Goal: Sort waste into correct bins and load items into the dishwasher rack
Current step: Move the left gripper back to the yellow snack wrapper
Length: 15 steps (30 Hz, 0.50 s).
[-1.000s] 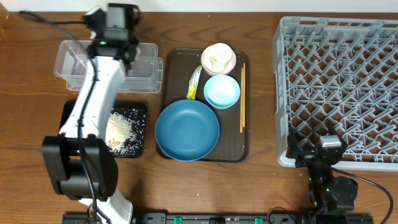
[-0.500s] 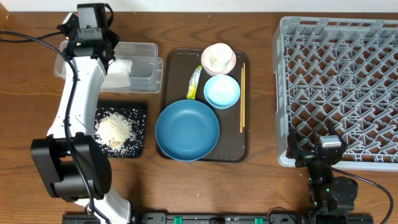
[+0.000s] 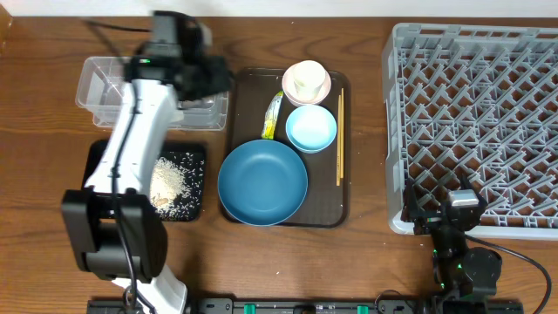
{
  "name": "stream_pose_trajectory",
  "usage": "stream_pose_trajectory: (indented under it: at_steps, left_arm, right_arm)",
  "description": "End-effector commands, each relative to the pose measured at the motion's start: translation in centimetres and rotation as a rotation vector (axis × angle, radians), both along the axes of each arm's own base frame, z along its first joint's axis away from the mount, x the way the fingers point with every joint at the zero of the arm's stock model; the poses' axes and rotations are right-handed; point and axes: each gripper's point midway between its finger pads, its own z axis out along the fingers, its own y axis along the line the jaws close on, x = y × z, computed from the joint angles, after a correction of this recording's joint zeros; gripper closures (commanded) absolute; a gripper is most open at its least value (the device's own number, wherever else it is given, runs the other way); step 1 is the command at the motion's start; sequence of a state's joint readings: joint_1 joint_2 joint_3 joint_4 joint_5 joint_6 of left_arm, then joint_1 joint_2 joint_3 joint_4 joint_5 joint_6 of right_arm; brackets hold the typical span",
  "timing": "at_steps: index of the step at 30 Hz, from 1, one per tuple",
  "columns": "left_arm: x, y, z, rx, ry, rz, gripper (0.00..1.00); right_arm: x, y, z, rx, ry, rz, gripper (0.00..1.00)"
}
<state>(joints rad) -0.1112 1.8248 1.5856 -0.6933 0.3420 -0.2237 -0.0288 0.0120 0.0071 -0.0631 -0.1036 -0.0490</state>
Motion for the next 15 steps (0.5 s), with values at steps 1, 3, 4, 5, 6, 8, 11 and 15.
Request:
stream_pose_trajectory:
  at_steps: [1, 3, 4, 5, 6, 8, 11, 15]
  left_arm:
    - [-1.5, -2.5, -0.6, 0.118, -0.025, -0.152, 0.44]
    - [-2.0, -4.4, -1.4, 0.176, -0.021, -0.197, 0.43]
    - [-2.2, -4.9, -1.8, 0.217, -0.019, -0.203, 0.43]
    - [-2.3, -5.2, -2.3, 0.26, -0.017, -0.206, 0.43]
    - [-2.4, -5.5, -3.0, 0.311, -0.014, -0.209, 0.43]
    - [-2.5, -6.2, -4.3, 0.389, -0.008, -0.219, 0.42]
    - [-2.4, -6.5, -6.5, 0.479, 0.014, -0.225, 0.42]
    - [-2.2, -6.7, -8.7, 0.502, 0.046, -0.235, 0.42]
  right_arm:
    - [0.0, -0.2, 0.0, -0.012, -0.001, -0.006, 0.01]
    - [0.0, -0.2, 0.0, -0.012, -0.001, -0.006, 0.01]
    - [0.0, -0.2, 0.0, -0.012, -0.002, -0.006, 0.01]
    - [0.0, -0.2, 0.0, -0.012, -0.001, -0.006, 0.01]
    - [0.0, -0.2, 0.0, -0.012, -0.001, -0.006, 0.01]
    - [0.0, -0.2, 0.0, -0.012, -0.001, -0.006, 0.01]
    - [0.0, -0.2, 0.0, -0.012, -0.001, -0.006, 0.01]
    - [0.0, -0.2, 0.0, -0.012, -0.001, -0.006, 0.01]
